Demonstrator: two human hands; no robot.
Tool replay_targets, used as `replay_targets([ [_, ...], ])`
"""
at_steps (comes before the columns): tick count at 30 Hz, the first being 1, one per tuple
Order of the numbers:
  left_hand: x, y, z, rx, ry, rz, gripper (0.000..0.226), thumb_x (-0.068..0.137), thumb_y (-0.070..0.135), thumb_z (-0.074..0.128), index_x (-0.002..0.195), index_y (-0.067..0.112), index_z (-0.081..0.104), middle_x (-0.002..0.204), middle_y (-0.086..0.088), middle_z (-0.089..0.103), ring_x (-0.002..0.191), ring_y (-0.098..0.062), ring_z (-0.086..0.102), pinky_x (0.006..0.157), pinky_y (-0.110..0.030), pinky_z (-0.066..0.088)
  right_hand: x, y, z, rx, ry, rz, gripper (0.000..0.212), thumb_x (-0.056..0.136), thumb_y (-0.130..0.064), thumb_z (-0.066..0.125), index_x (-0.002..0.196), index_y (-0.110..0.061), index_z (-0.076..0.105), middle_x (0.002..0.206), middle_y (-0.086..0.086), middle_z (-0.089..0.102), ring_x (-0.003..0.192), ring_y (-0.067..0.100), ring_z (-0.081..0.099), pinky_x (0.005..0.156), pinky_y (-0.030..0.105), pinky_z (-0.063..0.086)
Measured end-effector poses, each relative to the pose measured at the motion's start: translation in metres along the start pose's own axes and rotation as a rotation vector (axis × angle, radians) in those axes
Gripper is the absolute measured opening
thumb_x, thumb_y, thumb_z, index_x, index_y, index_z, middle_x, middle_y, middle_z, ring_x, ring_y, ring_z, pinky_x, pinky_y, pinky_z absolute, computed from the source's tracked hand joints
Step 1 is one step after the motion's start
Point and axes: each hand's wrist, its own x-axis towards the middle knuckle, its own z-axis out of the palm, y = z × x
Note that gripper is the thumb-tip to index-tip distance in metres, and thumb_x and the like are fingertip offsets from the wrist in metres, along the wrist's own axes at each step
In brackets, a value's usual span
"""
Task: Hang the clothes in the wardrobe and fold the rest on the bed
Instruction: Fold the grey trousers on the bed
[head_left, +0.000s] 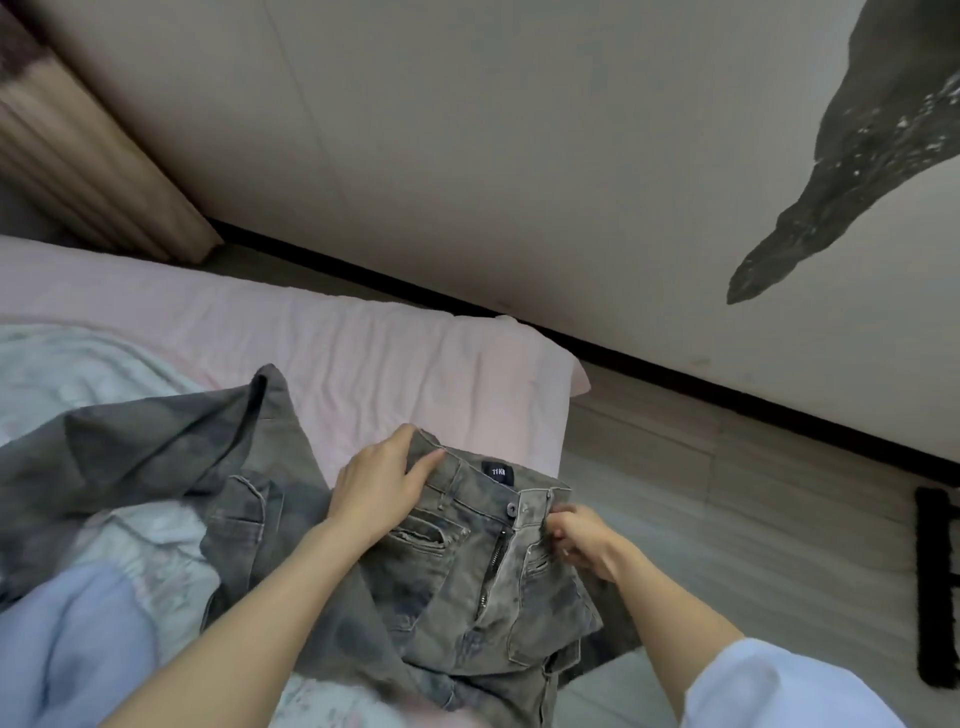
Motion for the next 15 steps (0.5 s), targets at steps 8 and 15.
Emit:
replay_targets([
  [8, -0.140, 0.115, -0.071, -0.194, 0.106, 0.384, 0.012, 0.088, 0.034, 0.063, 0.090, 0.023, 0.059, 0.063, 0.016, 0.051, 0.063, -0.007, 0.045, 0.062, -0.032, 0.039, -0.159, -0.001, -0.038, -0.651, 0.043, -0.675, 0.102, 0.082, -0.017, 0.064, 0.149, -0.032, -0.012, 0.158, -0.003, -0.009, 0.145, 0.019, -0.001, 0.116, 0.036, 0.015],
  [15, -0.289, 0.234, -0.147, -0.382, 0.217, 0.708, 0.008, 0.082, 0.019, 0.069, 0.087, 0.015, 0.063, 0.072, 0.011, 0.054, 0.069, -0.008, 0.048, 0.069, -0.029, 0.041, -0.378, 0.012, -0.123, -0.286, -0.034, -0.614, 0.050, 0.093, -0.017, 0.051, 0.140, -0.029, 0.038, 0.138, 0.000, 0.049, 0.126, 0.020, 0.045, 0.104, 0.040, 0.036],
])
